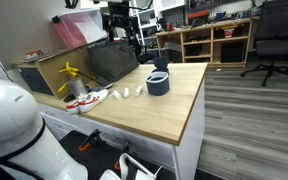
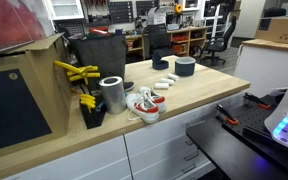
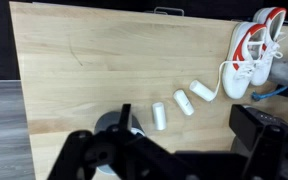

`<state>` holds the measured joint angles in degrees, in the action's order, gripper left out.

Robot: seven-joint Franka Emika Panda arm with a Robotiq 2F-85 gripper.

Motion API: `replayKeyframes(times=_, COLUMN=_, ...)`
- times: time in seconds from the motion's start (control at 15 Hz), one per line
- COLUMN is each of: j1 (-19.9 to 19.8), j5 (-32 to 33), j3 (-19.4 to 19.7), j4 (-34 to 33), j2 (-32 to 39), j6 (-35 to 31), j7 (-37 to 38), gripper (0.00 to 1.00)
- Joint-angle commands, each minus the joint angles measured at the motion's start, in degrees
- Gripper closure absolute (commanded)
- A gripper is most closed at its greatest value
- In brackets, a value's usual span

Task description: Put the white items in the bowl

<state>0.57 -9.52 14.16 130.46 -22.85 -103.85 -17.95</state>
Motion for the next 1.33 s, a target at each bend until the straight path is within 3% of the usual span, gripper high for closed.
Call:
replayKeyframes(times=0.0, j1=-1.64, j5=-0.54, j3=-1.40, j4=-0.15, j2=0.21, j6=0.24, j7=-0.51, gripper=0.00)
replayKeyframes(times=0.47, j1=-1.64, j5=-0.54, j3=-1.40, j4=-0.15, j2=0.21, j6=0.23, j7=-0.51, gripper=0.00)
replayKeyframes(times=0.8, j1=-0.38, j5=-0.85, j3=-3.23, j4=-5.62, j2=7.67, j6=-1.23, j7=-0.23, gripper=0.00)
replayKeyframes(times=1.27, j1=0.63, j5=0.92, j3=-10.62, j4=-13.87, j2=22.30, j6=-5.48, j7=3.06, gripper=0.00)
